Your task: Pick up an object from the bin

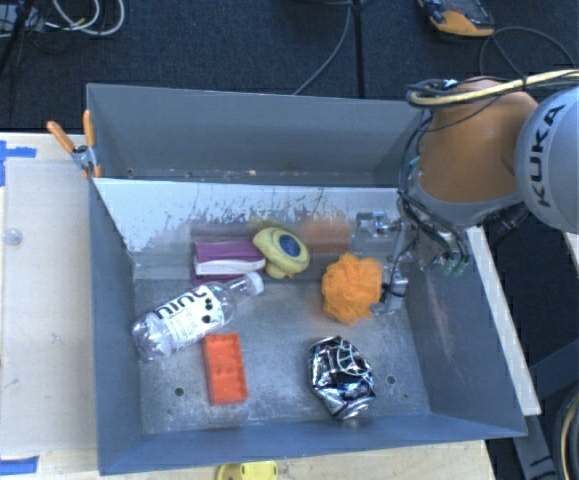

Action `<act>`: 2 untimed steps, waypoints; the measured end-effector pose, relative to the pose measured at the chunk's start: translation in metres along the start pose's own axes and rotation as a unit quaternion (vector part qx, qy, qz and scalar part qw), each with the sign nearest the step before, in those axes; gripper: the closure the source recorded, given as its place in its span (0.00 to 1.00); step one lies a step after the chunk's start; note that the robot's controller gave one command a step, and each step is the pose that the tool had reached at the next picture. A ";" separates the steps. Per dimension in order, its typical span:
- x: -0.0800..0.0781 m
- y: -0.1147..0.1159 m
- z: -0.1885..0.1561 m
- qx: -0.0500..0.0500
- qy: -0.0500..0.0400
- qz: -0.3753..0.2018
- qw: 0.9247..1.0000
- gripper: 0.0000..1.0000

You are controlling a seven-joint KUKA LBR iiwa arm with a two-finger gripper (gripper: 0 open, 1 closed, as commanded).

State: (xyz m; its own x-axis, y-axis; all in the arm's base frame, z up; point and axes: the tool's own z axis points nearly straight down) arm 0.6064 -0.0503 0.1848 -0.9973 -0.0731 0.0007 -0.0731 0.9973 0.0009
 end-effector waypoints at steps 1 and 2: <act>0.004 0.001 0.042 0.000 0.001 -0.035 0.999 0.00; 0.007 0.001 0.063 -0.001 0.002 -0.024 1.000 0.00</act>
Offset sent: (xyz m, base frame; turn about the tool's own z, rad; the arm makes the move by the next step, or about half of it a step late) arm -0.0090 -0.0016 -0.0727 0.0365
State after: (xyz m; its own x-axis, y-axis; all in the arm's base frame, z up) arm 0.5990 -0.0497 0.1215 -0.9926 -0.1210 0.0052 -0.1210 0.9926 0.0039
